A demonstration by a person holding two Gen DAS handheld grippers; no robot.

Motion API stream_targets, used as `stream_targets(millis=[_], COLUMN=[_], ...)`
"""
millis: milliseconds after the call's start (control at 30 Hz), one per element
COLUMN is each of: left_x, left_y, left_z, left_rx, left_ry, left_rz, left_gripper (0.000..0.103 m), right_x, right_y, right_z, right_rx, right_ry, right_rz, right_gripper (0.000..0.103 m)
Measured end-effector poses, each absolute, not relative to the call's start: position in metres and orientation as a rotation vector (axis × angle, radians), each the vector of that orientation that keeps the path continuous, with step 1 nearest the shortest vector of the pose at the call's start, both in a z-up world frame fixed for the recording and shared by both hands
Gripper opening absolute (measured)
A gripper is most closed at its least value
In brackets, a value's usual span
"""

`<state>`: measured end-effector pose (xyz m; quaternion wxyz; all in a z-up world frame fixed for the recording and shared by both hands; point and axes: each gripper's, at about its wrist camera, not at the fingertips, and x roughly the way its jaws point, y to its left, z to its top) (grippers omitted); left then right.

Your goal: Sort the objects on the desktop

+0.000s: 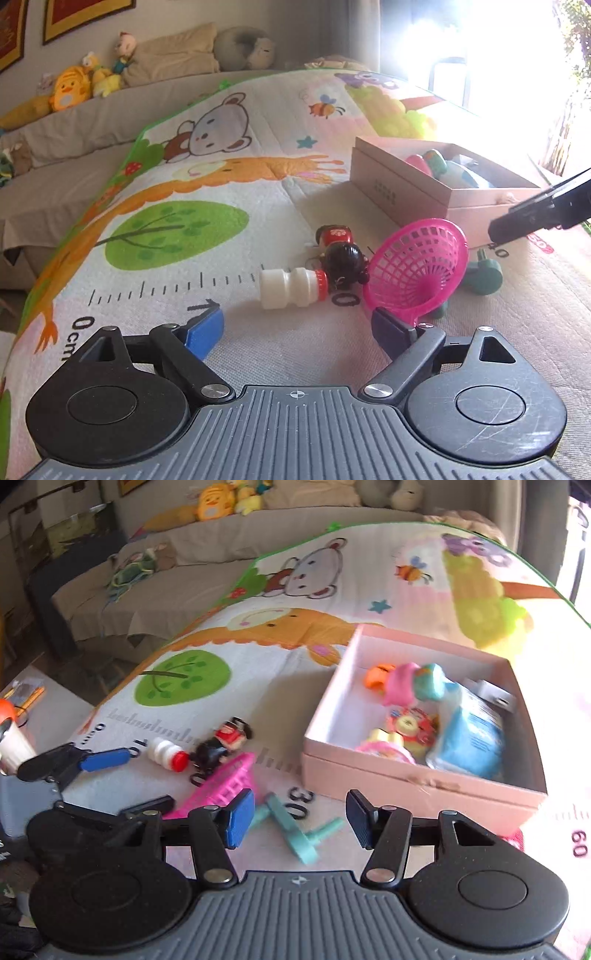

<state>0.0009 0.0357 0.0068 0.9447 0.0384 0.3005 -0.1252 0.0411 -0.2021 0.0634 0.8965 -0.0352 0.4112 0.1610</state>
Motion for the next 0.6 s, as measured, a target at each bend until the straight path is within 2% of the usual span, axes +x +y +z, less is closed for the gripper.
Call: stream_targets(millis=[167,233,467,533,600], left_x=[0.003,0.004,0.011,0.011,0.009], left_y=[0.036,0.038,0.054,0.057,0.059], left_z=[0.006,0.006,0.010,0.013,0.016], left_rx=[0.071,0.059,0.011,0.013,0.019], left_ry=[0.628,0.637,0.683,0.688,0.684], left_rz=[-0.237,-0.226,-0.149,-0.129,-0.122], left_gripper=[0.093,0.094,0.094,0.094,0.095], right_x=[0.042,0.044,0.050,0.046,0.040], right_y=[-0.228,-0.220,-0.169,-0.157,-0.152], right_z=[0.036,0.029,0.011,0.009,0.006], right_rx=[0.018,0.022,-0.017,-0.049,-0.079], right_ry=[0.890,0.874,0.819,0.810,0.801], right_rz=[0.316,0.353,0.485,0.530,0.545], right_gripper=[0.056,0.061,0.060,0.045,0.042])
